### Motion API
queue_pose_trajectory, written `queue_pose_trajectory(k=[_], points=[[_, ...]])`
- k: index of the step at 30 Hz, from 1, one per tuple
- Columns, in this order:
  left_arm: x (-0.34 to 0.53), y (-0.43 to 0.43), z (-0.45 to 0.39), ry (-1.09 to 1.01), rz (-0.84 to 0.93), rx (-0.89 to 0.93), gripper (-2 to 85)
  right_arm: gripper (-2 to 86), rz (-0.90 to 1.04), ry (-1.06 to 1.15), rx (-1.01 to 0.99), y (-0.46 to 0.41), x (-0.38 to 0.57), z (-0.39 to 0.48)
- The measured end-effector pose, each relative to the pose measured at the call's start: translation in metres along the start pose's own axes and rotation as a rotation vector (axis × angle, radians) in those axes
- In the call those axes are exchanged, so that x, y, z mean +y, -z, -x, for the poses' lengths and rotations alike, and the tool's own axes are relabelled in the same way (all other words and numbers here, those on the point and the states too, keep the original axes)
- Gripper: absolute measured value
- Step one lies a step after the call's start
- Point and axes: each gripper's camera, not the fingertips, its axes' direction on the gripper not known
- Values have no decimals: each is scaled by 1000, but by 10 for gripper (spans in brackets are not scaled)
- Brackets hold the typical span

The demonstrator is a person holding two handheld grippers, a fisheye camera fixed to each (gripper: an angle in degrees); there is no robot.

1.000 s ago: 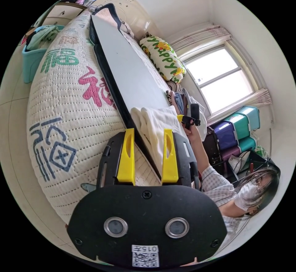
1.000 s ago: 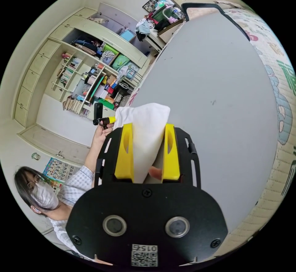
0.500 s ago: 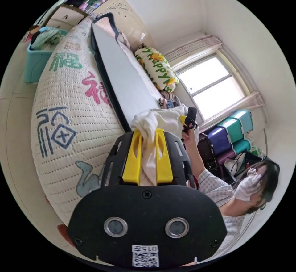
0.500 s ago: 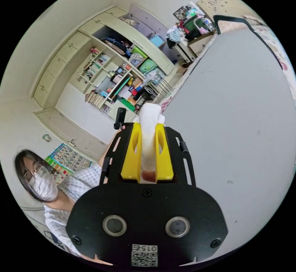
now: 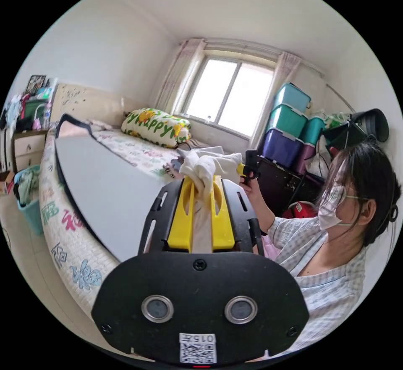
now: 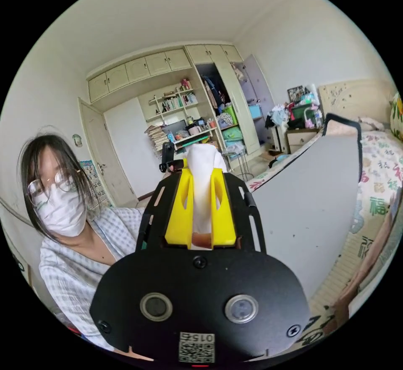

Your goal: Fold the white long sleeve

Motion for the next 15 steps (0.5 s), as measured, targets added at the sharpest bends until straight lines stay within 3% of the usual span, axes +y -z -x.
queue_pose_trajectory(k=[8,15], points=[[-17,-132,-64,-175,13,202,56,70,-162,167,325,176,6,120],[-53,-271,-58,-197,-1,283,55,70,-245,156,585,293,-13,129]])
